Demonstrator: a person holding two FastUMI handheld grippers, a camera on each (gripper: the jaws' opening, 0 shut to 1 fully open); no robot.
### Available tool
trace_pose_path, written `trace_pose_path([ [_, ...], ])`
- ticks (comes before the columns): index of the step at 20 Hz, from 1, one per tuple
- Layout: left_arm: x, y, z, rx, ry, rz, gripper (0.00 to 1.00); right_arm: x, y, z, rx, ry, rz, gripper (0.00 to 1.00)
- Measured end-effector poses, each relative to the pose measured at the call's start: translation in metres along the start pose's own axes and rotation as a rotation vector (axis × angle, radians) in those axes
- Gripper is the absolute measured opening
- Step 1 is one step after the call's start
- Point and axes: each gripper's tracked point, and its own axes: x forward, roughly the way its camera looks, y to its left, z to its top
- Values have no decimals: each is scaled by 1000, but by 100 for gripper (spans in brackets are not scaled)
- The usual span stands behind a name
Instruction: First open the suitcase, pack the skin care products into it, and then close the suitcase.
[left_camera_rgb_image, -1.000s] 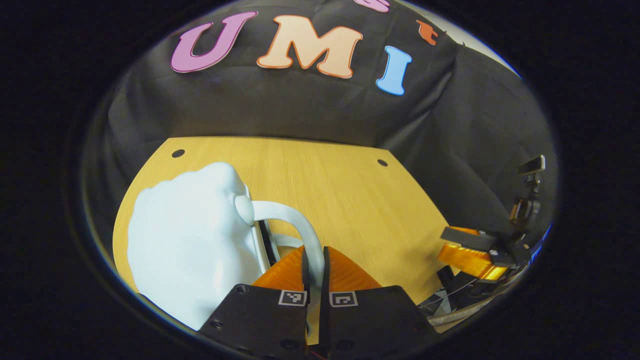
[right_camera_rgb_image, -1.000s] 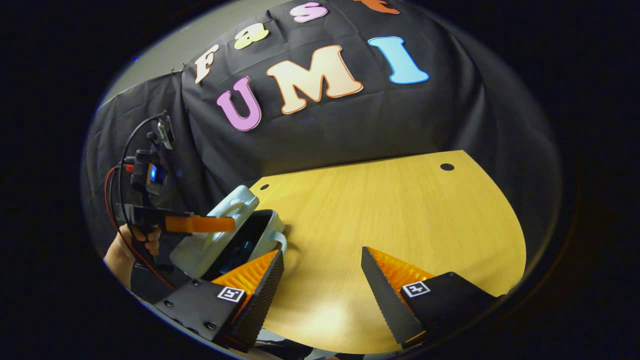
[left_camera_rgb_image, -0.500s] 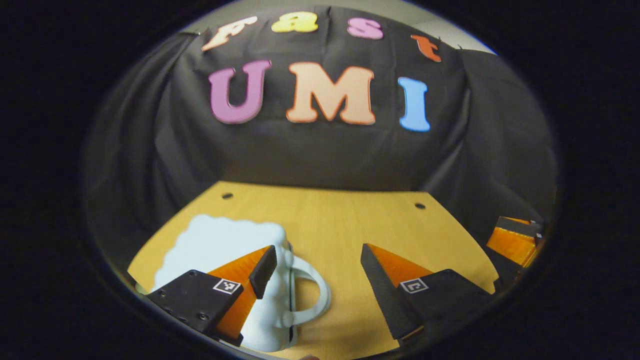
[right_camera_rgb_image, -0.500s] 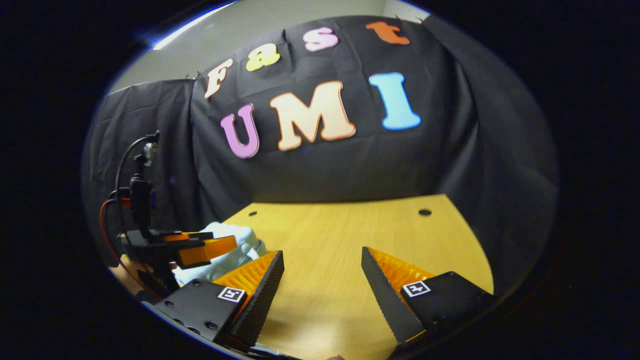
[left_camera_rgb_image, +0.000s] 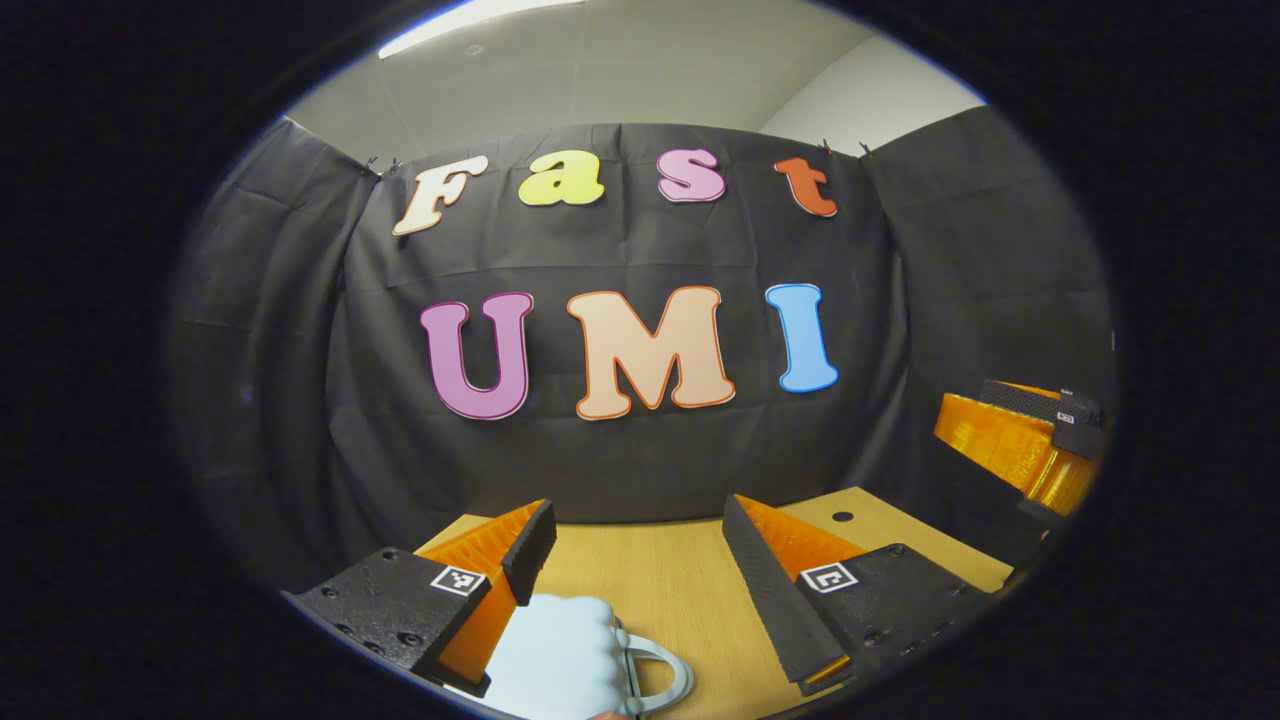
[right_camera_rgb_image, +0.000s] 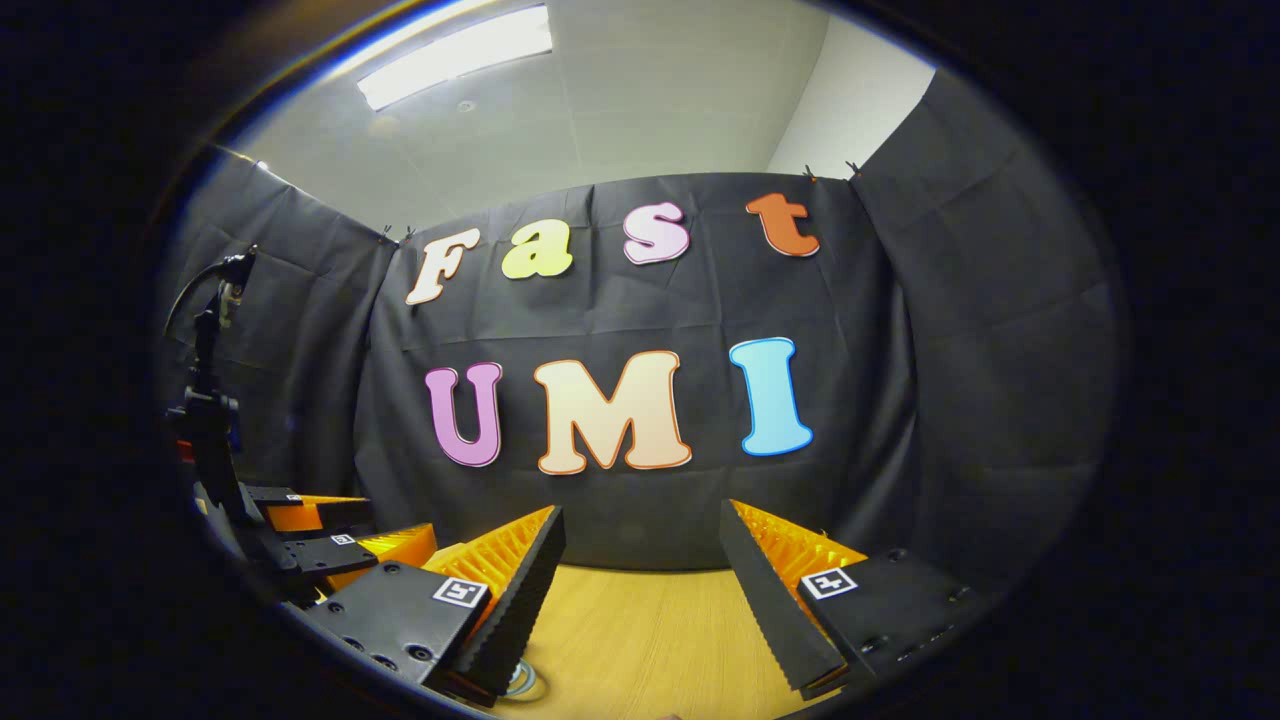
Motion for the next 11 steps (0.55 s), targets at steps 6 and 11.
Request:
trace_pose_path([
  [6, -5, 30, -7, -15, 26, 6, 98, -3, 17, 7, -6, -13, -13, 97],
  [11, -4, 44, -4, -42, 19, 12, 98, -2, 37, 9, -14, -19, 11, 97],
])
